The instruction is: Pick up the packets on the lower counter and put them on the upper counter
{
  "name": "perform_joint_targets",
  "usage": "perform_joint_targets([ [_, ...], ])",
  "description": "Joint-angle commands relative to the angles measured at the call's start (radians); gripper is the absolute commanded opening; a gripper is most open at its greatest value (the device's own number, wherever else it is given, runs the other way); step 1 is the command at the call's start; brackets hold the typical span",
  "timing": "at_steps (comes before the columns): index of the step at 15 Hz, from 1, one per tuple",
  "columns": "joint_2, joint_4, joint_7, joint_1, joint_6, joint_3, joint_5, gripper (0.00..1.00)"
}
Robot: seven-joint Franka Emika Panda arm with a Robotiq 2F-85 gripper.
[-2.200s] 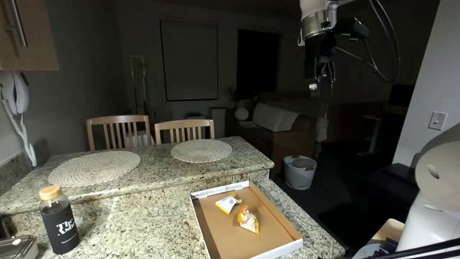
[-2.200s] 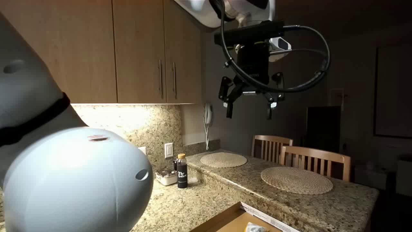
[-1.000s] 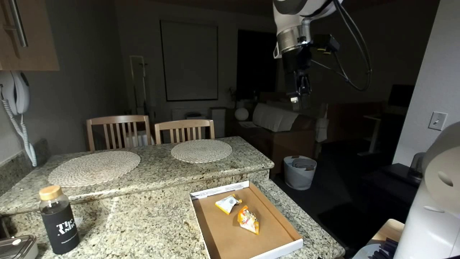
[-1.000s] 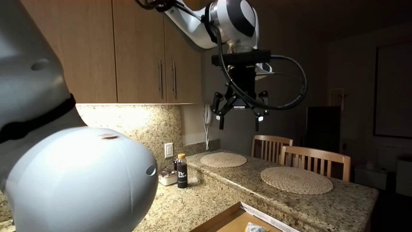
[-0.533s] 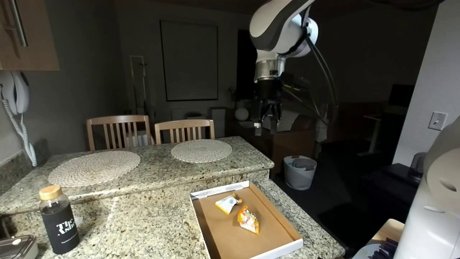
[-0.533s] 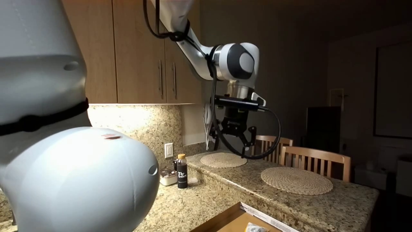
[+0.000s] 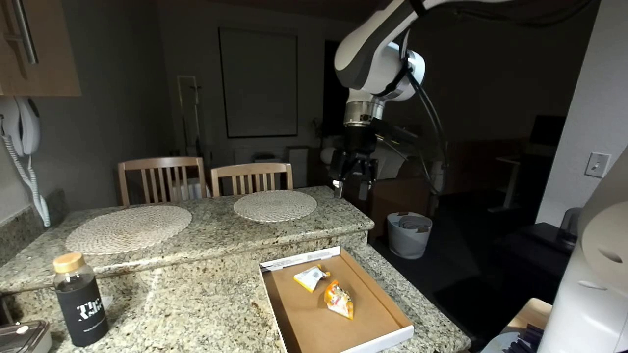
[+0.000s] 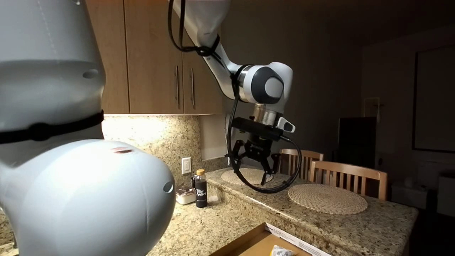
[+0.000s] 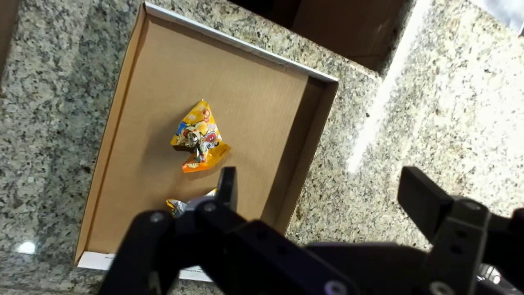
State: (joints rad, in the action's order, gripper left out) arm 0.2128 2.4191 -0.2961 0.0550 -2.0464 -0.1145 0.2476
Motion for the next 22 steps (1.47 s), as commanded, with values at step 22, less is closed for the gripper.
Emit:
perform_joint_targets([
  [22,-0.659,-0.203,0.262,-0.115,-0.463,0.101,0.251,1.00],
])
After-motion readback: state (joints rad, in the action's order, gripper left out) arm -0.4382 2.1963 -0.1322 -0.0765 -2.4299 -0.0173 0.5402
